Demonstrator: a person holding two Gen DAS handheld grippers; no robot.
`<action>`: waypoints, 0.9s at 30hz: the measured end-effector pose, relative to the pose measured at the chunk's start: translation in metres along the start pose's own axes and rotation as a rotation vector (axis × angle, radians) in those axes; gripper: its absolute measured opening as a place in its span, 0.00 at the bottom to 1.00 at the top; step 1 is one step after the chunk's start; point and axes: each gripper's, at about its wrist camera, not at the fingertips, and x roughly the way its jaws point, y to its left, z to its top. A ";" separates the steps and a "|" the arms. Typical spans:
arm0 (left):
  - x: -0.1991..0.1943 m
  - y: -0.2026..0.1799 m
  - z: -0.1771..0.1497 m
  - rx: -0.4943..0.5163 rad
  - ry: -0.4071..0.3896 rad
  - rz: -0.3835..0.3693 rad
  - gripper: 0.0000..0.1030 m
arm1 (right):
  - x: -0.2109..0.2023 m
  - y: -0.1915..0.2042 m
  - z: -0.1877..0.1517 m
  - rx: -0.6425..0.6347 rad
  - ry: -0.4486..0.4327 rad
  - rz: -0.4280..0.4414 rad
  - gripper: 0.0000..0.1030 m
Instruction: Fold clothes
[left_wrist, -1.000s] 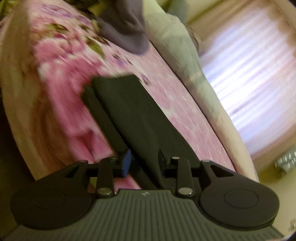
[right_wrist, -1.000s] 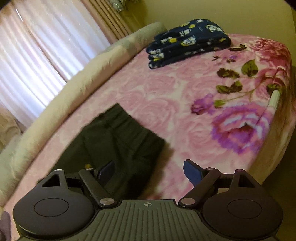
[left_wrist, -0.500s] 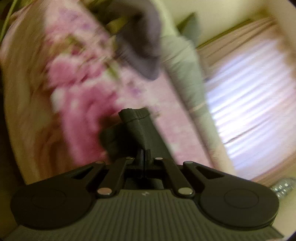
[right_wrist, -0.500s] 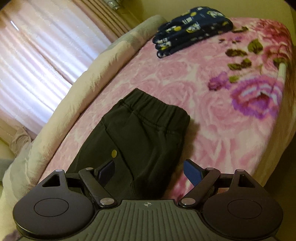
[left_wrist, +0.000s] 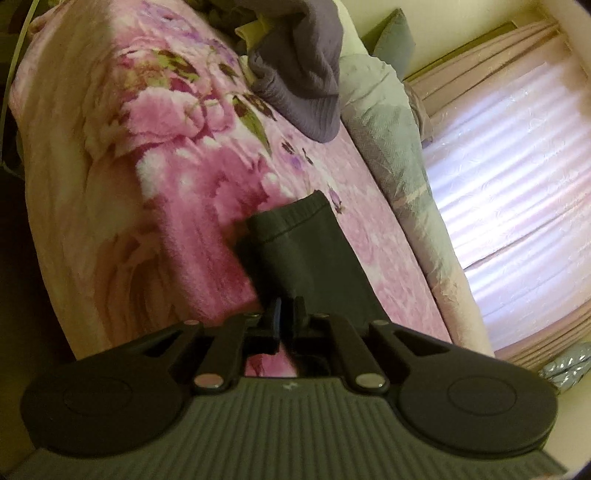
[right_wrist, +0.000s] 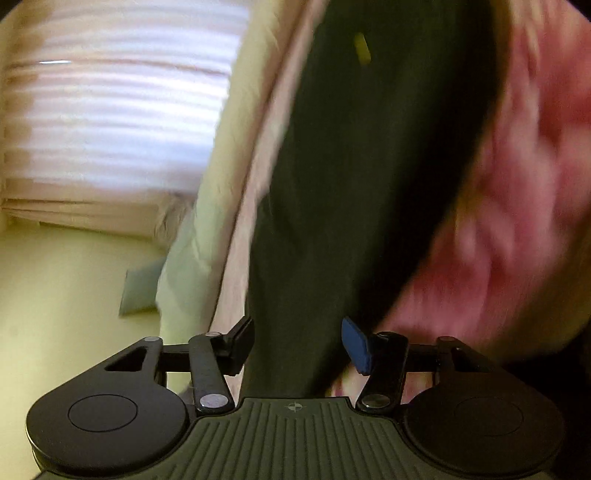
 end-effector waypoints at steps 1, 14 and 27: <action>0.000 0.001 0.000 -0.002 0.002 -0.001 0.03 | 0.006 -0.003 -0.005 0.018 0.017 -0.006 0.55; -0.001 0.005 0.003 0.021 0.012 -0.026 0.00 | 0.037 -0.001 -0.004 -0.048 -0.030 -0.080 0.03; 0.000 -0.001 0.000 0.137 0.018 0.057 0.09 | 0.039 0.005 -0.015 -0.217 -0.039 -0.197 0.26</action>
